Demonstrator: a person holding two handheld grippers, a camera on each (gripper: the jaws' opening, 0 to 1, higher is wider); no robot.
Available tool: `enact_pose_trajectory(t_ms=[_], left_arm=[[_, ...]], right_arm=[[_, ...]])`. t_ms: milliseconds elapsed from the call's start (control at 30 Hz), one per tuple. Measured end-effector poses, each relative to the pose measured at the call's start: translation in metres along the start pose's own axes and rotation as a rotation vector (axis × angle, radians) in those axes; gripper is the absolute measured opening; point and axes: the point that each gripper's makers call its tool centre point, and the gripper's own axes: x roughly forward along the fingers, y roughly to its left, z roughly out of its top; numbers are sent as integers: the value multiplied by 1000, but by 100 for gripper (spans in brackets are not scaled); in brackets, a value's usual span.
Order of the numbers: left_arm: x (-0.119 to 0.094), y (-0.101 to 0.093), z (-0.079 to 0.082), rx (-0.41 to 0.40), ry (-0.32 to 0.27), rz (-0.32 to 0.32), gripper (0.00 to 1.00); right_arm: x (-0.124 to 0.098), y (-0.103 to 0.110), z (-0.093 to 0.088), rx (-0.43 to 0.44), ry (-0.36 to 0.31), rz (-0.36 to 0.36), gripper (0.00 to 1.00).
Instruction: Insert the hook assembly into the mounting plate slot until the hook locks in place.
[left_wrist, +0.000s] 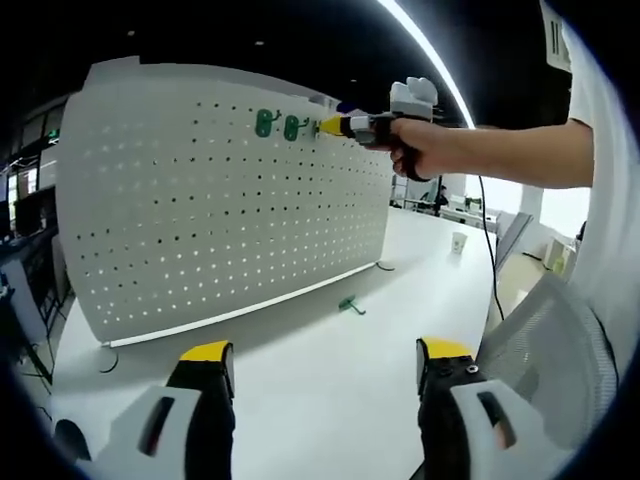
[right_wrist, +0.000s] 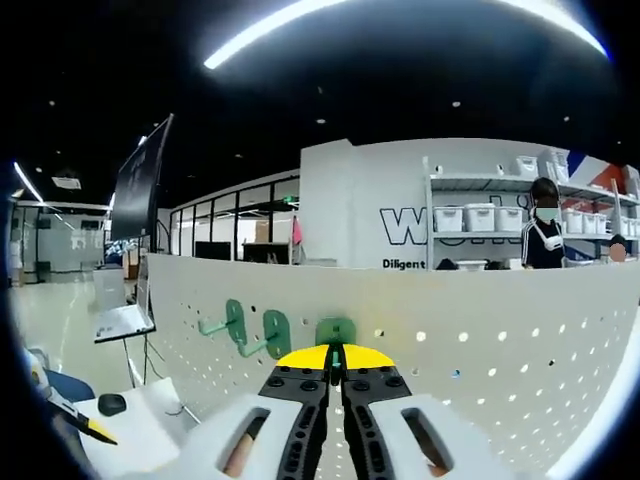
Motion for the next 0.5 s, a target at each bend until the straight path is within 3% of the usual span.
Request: enact_pose_trajectory(t_ms=[233,500], left_arm=[[1,1,-2,-7,4,3,76],[1,1,-2,-6,2,-1,75]], right_arm=[[1,1,1,-17,-9,-21,1],[2,3,1,-77,-3,-110,1]])
